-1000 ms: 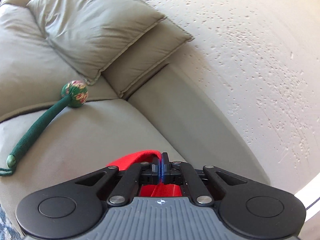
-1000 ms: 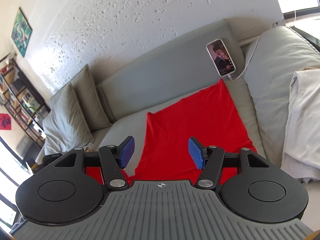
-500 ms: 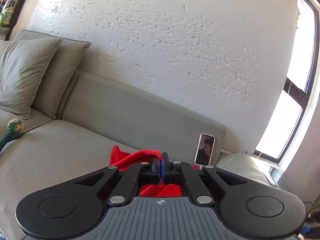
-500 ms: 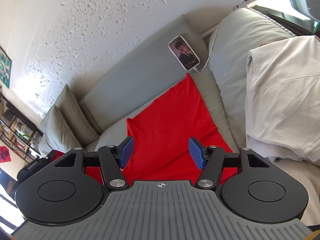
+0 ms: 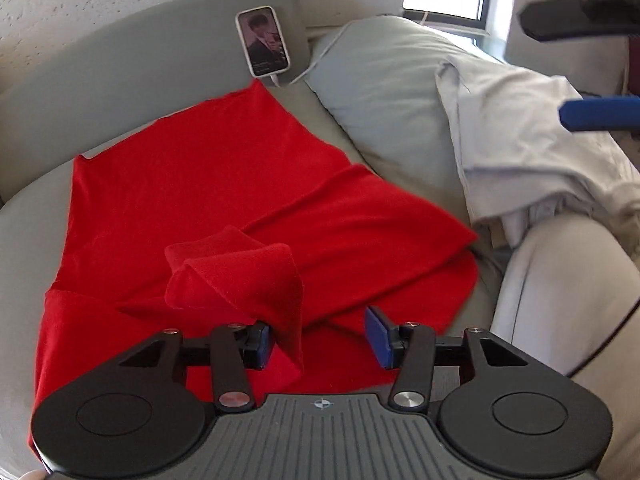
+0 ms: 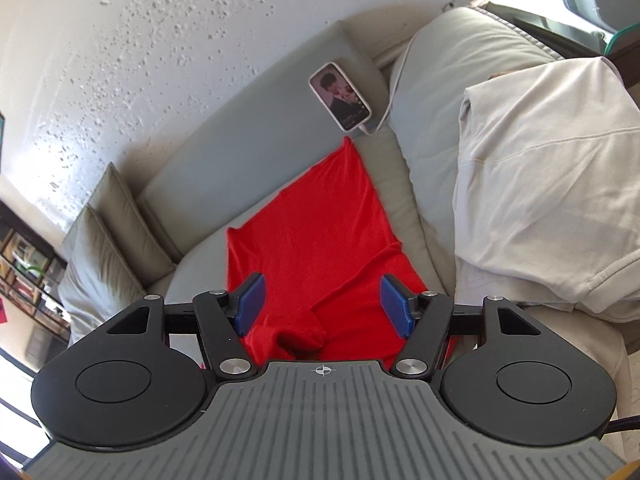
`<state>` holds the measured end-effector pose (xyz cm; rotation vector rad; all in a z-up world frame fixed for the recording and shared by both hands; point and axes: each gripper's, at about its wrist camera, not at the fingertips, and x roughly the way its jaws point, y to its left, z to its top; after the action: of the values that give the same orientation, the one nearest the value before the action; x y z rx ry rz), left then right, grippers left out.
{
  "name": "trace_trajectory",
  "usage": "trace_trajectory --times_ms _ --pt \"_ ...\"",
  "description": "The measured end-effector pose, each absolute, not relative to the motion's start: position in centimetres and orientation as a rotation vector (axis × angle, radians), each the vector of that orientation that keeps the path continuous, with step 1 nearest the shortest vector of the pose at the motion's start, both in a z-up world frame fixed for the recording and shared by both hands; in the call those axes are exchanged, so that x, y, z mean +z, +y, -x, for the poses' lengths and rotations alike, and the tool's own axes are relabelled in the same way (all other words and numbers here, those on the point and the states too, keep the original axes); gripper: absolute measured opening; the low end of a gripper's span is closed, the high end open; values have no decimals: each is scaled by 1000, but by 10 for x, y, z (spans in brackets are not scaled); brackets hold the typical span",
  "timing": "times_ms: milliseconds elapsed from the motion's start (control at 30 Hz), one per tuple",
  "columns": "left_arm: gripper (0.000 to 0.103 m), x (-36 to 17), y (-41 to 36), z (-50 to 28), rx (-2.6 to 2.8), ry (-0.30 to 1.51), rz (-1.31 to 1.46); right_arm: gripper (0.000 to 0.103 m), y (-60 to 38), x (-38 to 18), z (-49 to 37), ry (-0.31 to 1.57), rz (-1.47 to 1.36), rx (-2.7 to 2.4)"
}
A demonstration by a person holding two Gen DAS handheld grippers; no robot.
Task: Fold clothes
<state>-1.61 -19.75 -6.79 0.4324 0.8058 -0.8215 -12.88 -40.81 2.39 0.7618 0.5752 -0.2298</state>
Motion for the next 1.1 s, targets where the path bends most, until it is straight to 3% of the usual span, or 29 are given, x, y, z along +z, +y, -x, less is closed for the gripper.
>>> trace_trajectory --times_ms 100,367,633,700,967,1100 --pt "58 -56 -176 16 -874 822 -368 65 -406 17 124 609 -762 -225" --pt "65 -14 -87 1 -840 764 -30 65 -391 6 103 692 -710 -190" --pt "44 -26 -24 -43 -428 786 186 65 -361 -8 71 778 -611 -128" --pt "30 -33 -23 -50 -408 800 179 65 -353 -9 63 784 -572 -117" --pt "28 -59 -38 -70 -413 848 124 57 -300 -26 16 868 -323 28" --pt "25 -73 -31 -79 -350 903 135 66 -259 -40 -6 880 -127 83"
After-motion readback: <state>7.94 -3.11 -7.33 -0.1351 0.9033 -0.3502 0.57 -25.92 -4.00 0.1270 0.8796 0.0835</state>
